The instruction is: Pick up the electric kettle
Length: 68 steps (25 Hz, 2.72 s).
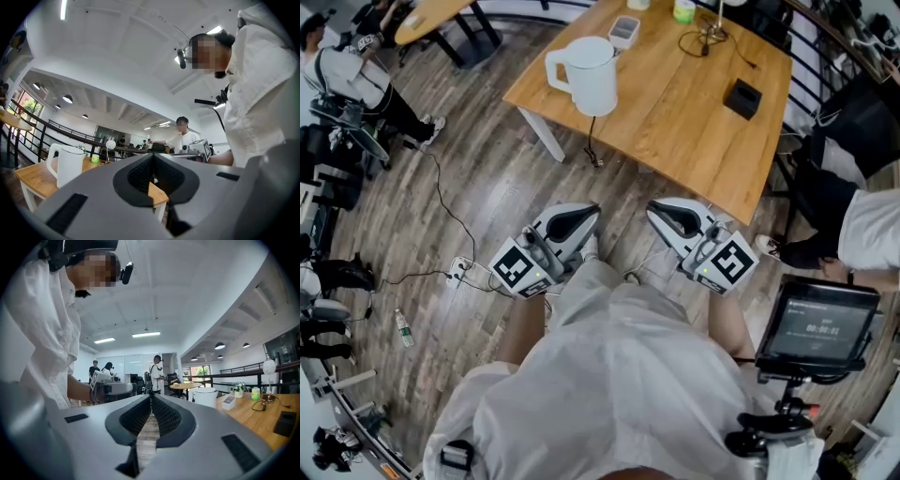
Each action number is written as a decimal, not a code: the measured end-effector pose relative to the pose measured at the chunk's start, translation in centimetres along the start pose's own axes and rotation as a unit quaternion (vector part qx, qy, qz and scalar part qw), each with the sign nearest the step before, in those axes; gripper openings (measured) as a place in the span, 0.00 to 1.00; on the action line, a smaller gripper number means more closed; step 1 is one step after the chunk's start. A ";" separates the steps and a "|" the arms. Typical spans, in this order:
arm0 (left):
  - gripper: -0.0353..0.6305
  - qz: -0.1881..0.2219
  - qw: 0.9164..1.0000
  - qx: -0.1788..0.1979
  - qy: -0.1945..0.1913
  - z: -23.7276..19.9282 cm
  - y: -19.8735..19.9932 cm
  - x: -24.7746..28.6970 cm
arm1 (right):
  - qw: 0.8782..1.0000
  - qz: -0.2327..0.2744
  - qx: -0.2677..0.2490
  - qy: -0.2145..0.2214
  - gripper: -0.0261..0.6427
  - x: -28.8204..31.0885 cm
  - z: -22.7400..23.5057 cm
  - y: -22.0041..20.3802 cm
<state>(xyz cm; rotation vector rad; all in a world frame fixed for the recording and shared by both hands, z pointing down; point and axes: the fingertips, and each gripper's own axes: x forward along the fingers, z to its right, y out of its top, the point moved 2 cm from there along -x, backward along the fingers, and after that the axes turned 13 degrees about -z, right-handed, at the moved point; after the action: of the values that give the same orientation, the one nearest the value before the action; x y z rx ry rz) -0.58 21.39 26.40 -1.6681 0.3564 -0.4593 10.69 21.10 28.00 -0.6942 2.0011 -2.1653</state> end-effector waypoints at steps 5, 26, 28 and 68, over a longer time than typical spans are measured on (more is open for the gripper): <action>0.06 -0.005 1.000 -0.012 0.000 -4.0 -0.4 -0.1 | 1.000 0.005 0.008 -0.002 0.06 2.8 2.3 0.4; 0.06 -0.026 0.999 -0.040 -0.011 -23.6 -4.6 3.3 | 0.999 -0.028 0.037 -0.006 0.06 17.1 15.0 -3.2; 0.06 -0.030 0.999 -0.044 -0.011 -25.2 -5.6 4.0 | 0.998 -0.028 0.047 -0.005 0.06 18.2 16.4 -4.1; 0.06 -0.039 0.996 -0.074 -0.030 -34.8 -11.4 8.0 | 0.995 0.041 0.077 -0.041 0.87 28.3 33.6 -11.0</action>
<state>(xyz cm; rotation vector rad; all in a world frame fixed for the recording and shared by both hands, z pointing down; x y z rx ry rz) -11.00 -10.91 42.39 -1.8411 0.2885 -0.4481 1.44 -19.12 46.65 -0.6557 1.7679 -2.1787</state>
